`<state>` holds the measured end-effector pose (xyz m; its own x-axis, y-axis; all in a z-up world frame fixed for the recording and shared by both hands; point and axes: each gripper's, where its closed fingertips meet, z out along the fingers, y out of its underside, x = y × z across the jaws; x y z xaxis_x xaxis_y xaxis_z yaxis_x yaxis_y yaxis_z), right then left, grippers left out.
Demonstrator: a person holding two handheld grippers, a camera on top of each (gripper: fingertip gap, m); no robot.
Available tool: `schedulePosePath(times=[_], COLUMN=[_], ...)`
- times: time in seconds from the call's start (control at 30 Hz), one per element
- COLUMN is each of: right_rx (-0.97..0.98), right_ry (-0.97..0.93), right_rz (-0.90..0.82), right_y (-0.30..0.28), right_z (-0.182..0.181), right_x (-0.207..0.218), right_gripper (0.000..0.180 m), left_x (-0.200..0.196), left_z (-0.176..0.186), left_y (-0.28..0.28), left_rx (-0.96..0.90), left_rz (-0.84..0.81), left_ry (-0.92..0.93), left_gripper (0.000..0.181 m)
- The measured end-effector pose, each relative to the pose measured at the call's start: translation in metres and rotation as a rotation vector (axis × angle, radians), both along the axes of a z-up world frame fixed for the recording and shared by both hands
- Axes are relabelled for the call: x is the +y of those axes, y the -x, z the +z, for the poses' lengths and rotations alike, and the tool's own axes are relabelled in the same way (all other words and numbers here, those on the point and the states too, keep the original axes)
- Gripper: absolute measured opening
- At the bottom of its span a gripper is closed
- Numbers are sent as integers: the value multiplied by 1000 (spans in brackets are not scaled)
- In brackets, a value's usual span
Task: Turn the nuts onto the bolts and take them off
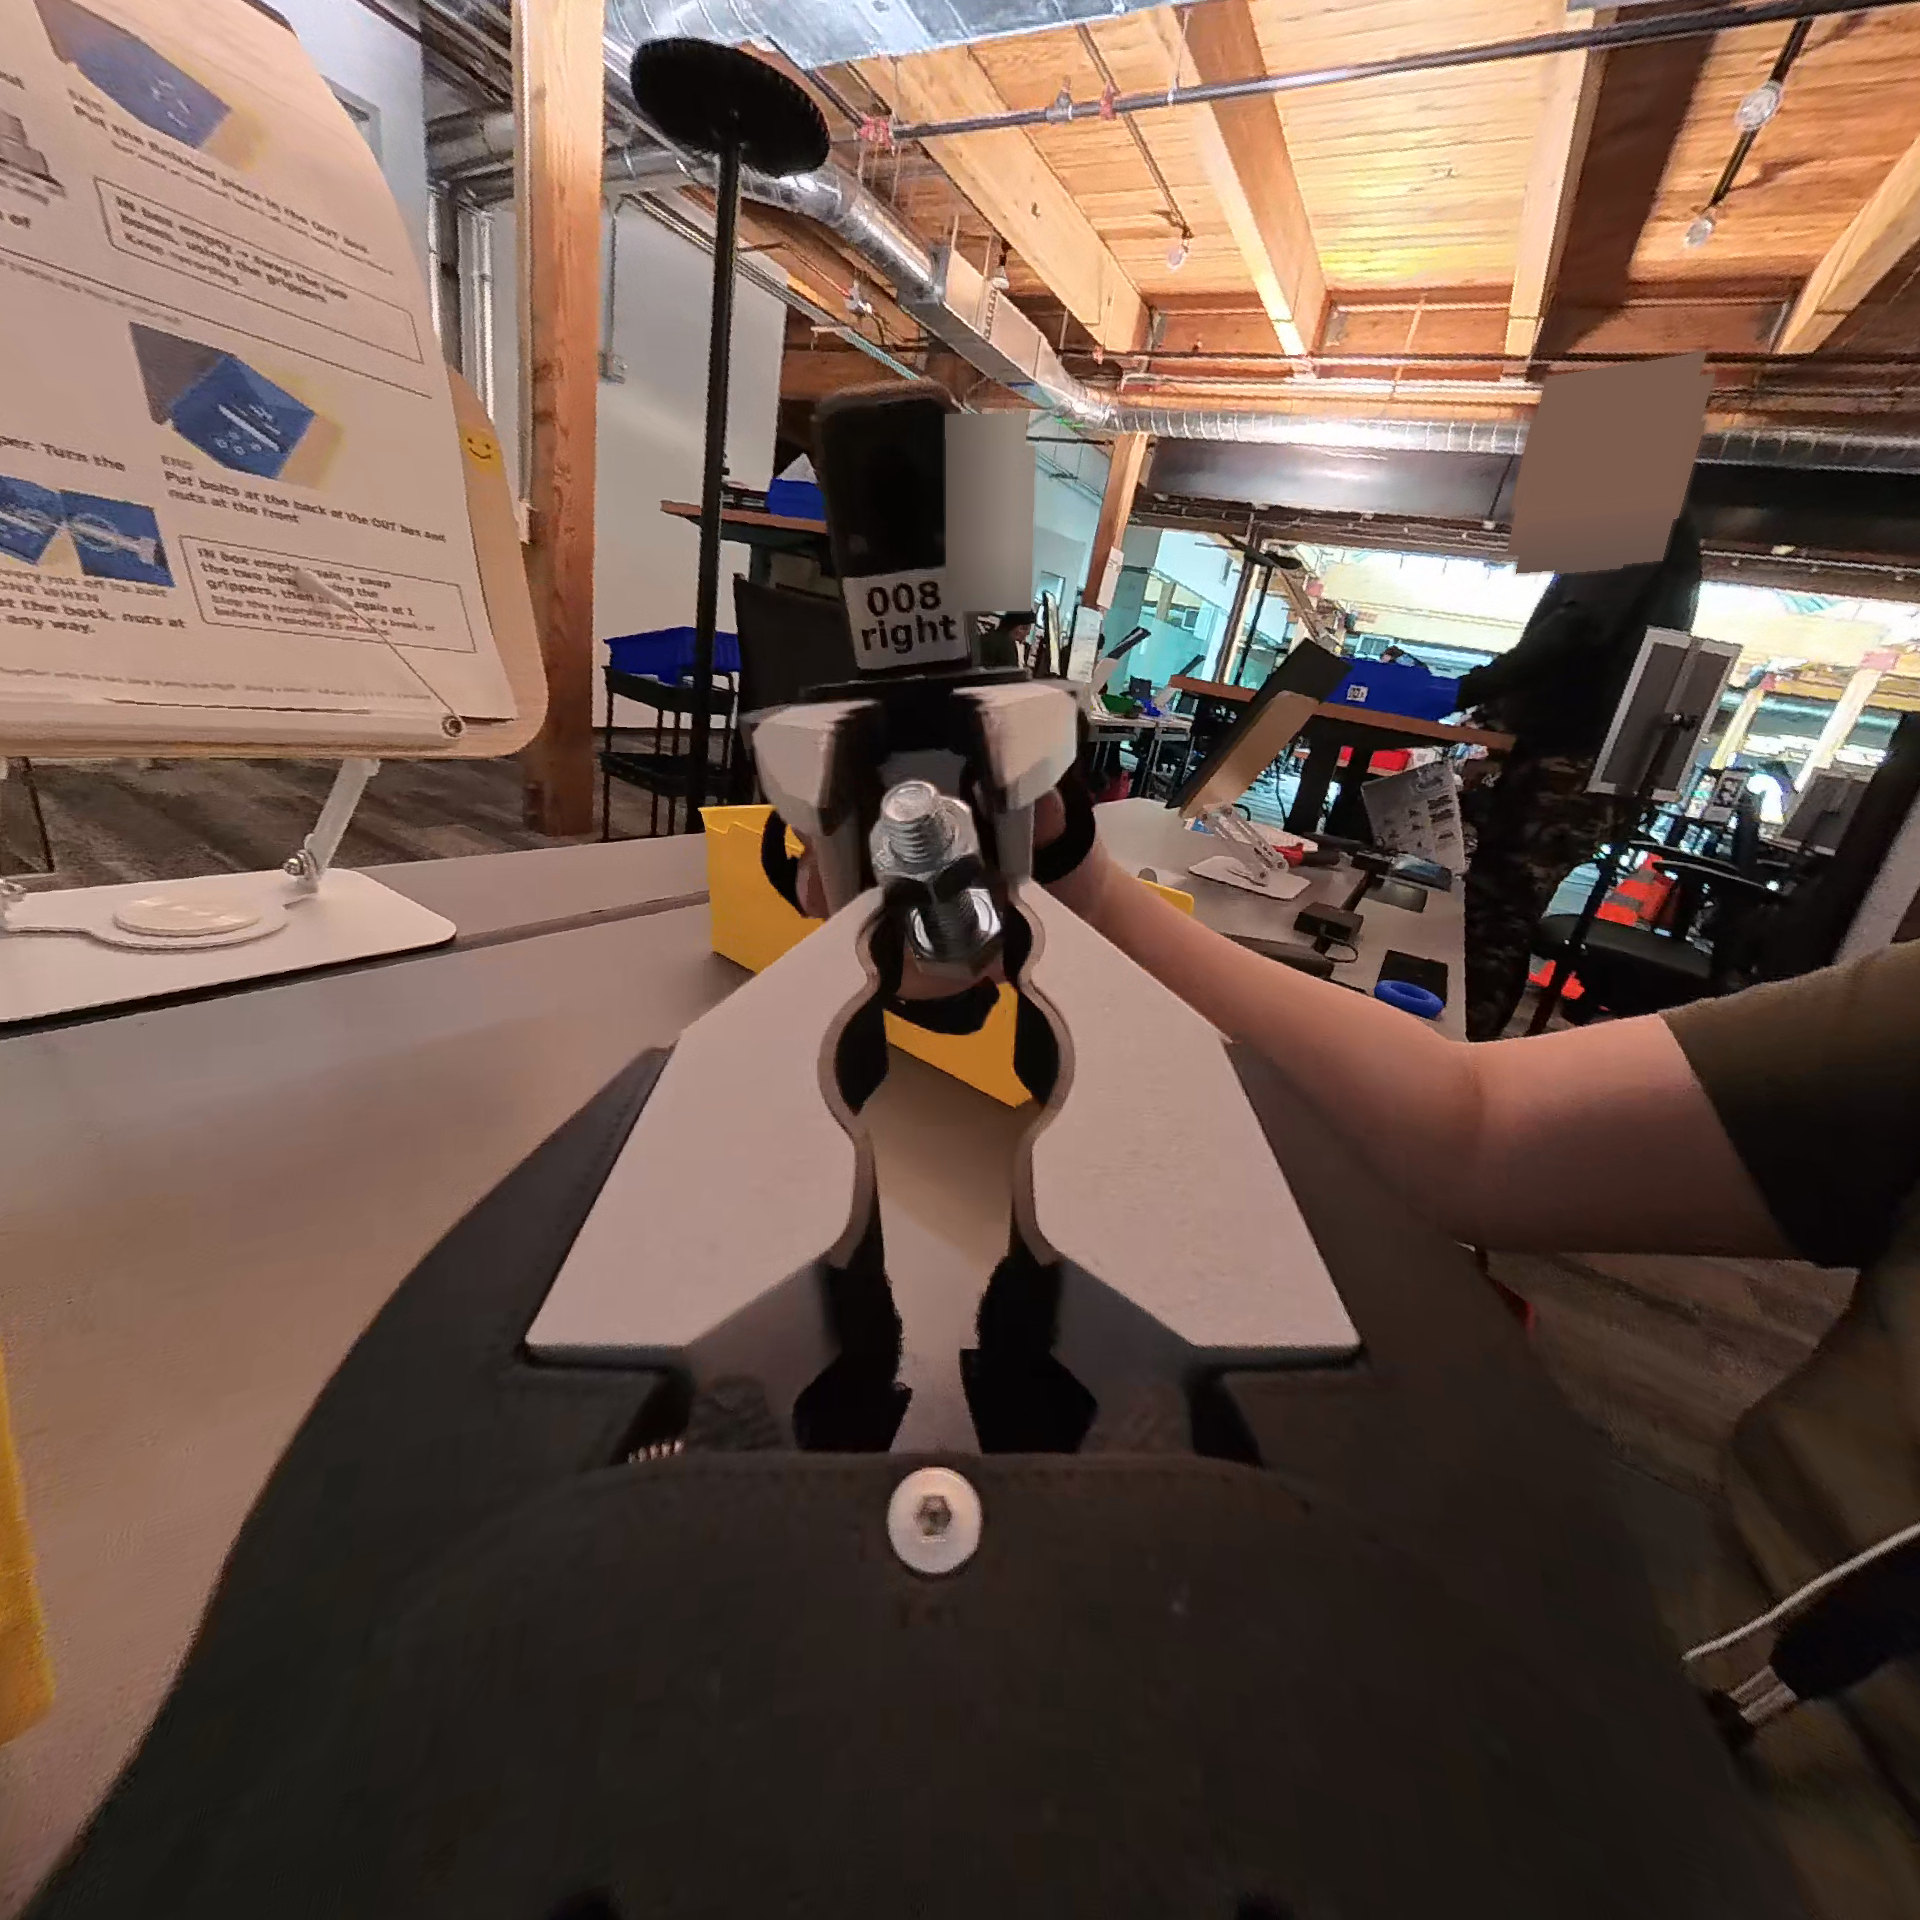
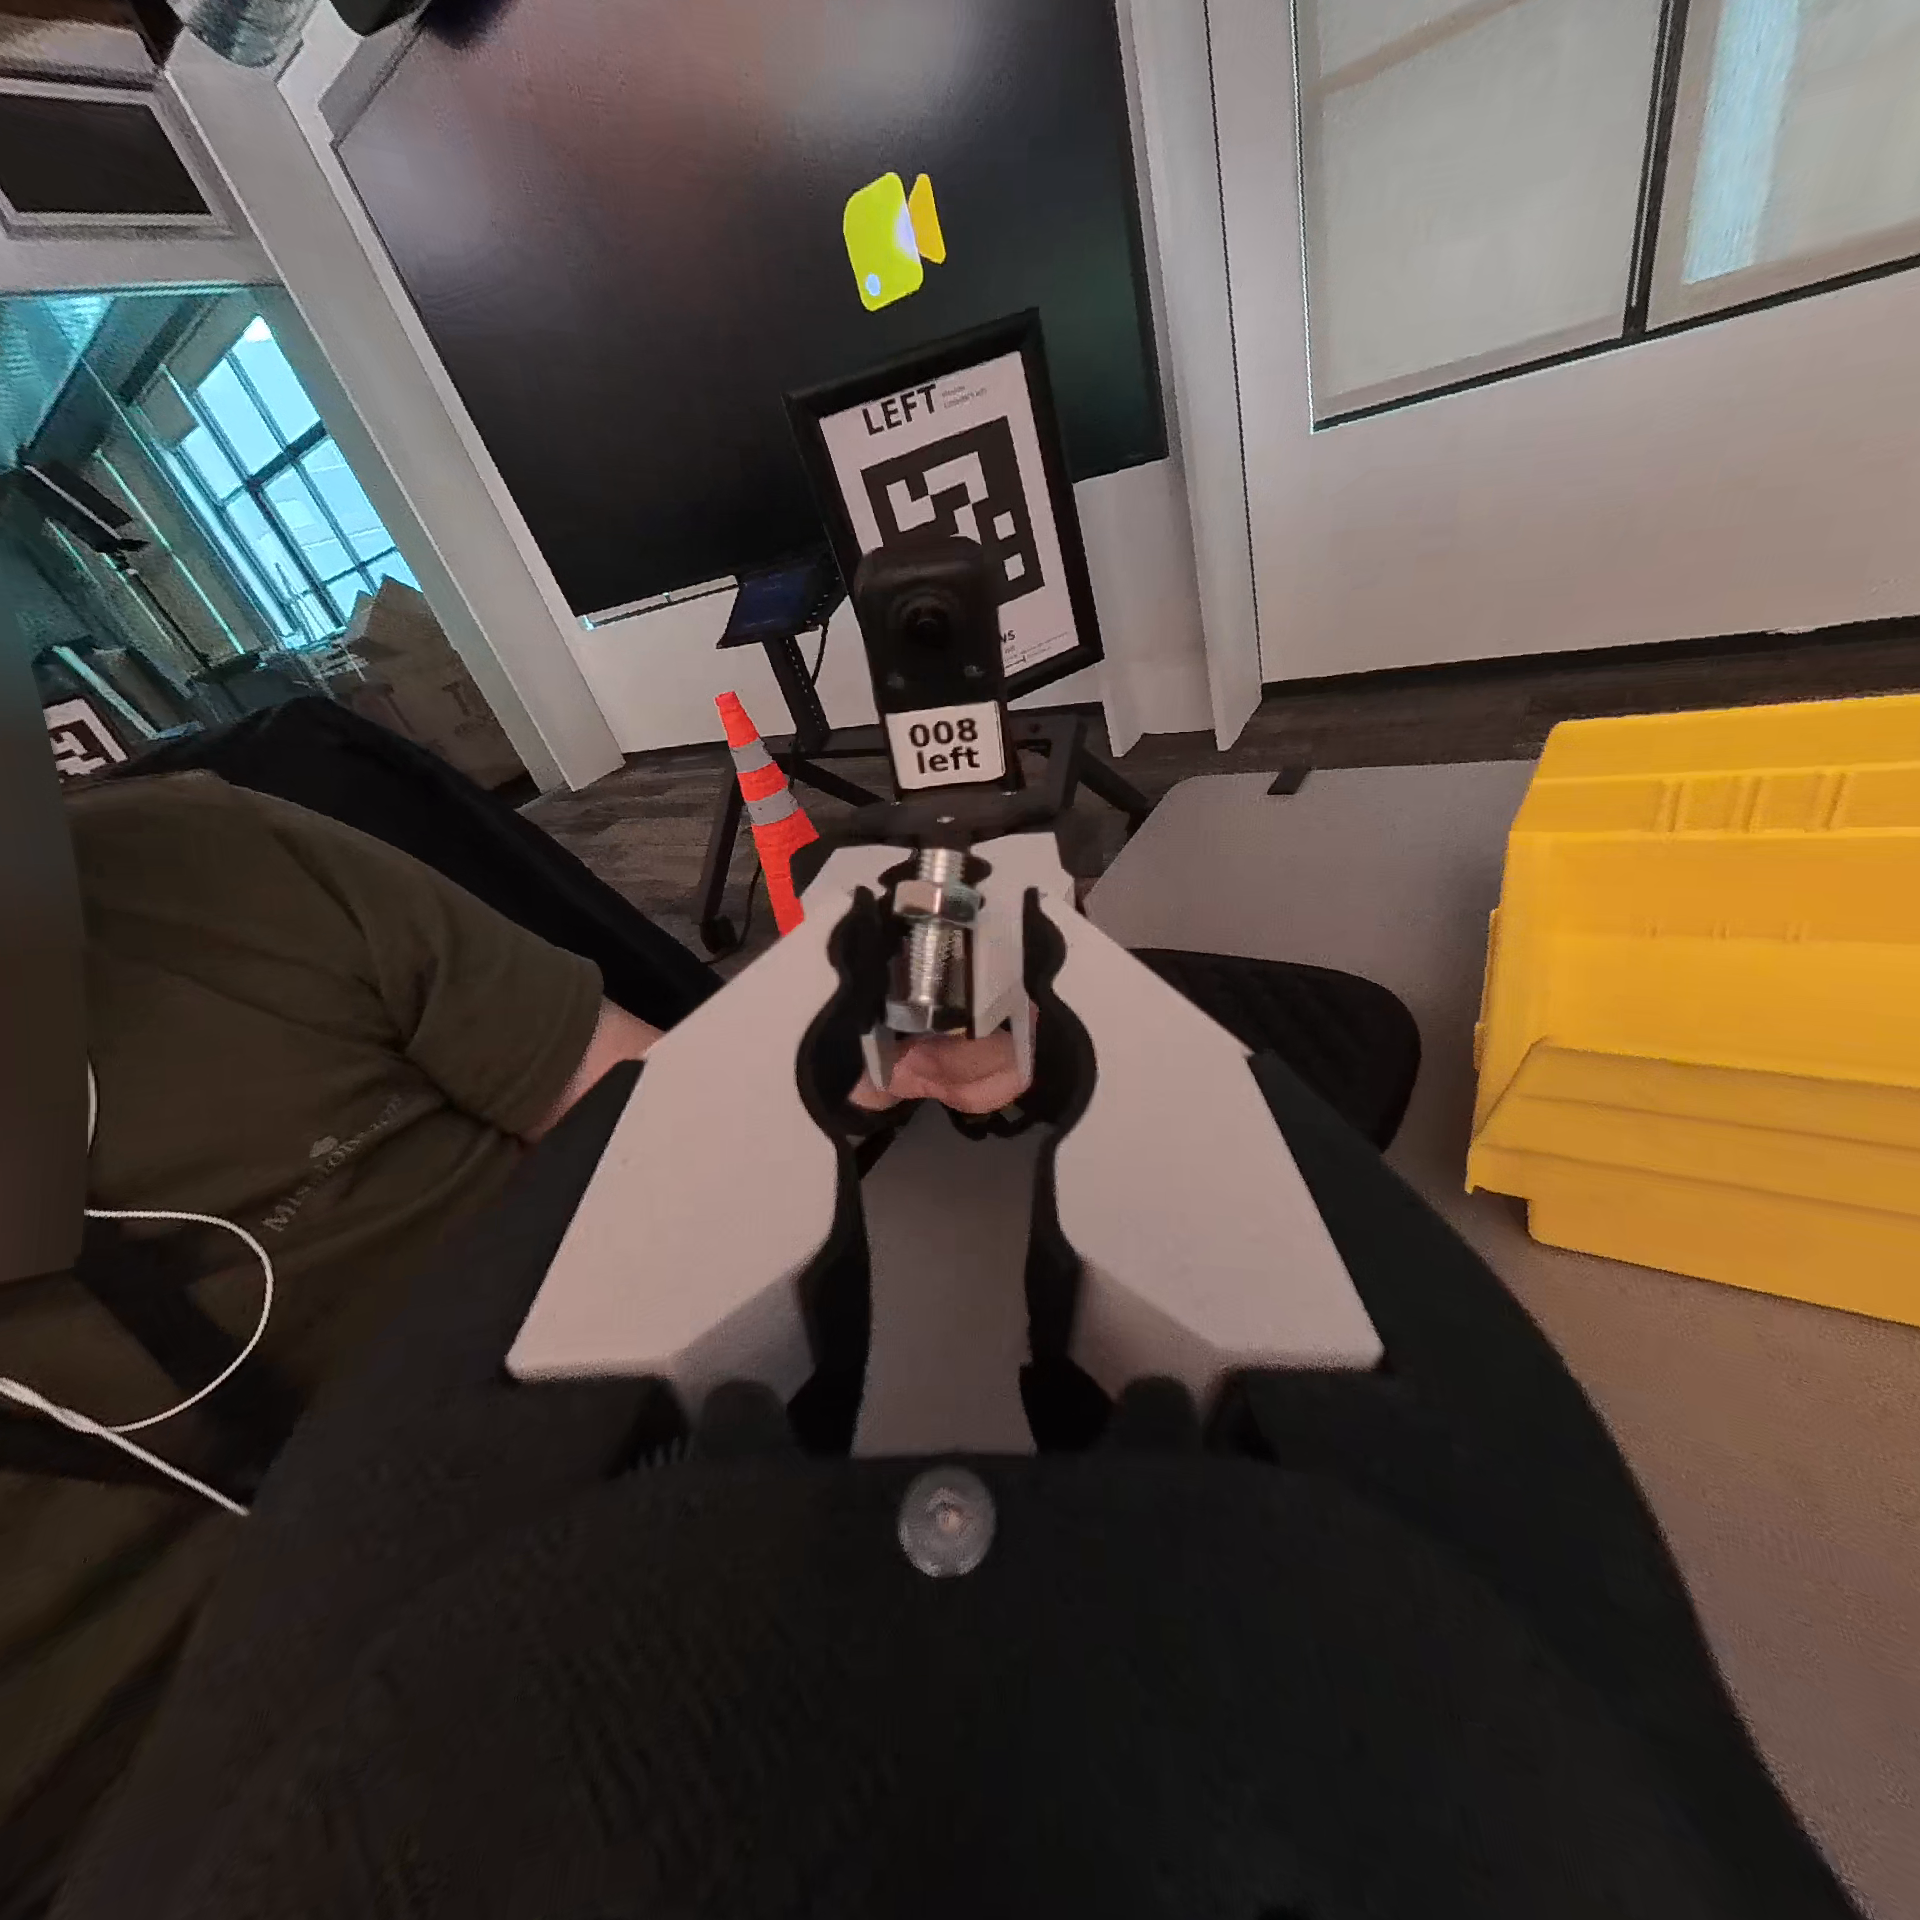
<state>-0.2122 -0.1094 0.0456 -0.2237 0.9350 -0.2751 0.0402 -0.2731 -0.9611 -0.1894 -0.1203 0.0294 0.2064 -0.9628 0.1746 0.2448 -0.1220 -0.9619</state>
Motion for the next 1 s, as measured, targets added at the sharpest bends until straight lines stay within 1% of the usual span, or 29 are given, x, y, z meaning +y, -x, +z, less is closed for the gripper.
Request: schedulePosePath(times=[0.1, 0.2, 0.3, 0.37, 0.43, 0.6, 0.73, 0.93, 0.97, 1.0], right_rx=[-33, -87, -177, -242, -288, -270, -230, -224, -222, -221], right_ry=[-16, -68, -142, -169, -197, -189, -136, -171, -170, -169], right_rz=[-7, -12, -46, -48, -51, -46, -28, -44, -41, -48], right_y=[2, 3, 3, 3, 3, 2, 0, 3, 4, 5], right_z=[-4, -7, -17, -26, -34, -31, -23, -19, -18, -17], right_x=[-1, -5, -4, -5, -5, -5, -7, -9, -10, -10], right_gripper=[28, 29, 22, 22, 18, 12, 12, 11, 7, 8], left_x=[2, 5, 9, 9, 6, 6, 2, 1, 0, 1], left_z=[-8, -20, -32, -36, -37, -37, -30, -25, -23, -21], left_y=[-4, -8, -11, -13, -16, -16, -14, -13, -13, -12], left_rx=[65, 172, 277, 317, 327, 330, 284, 259, 246, 228], left_rz=[22, 61, 116, 136, 134, 138, 106, 99, 92, 90], left_ry=[-9, -14, -29, -50, -62, -70, -59, -80, -76, -66], left_gripper=[16, 17, 17, 17, 17, 17, 17, 17, 18, 24])
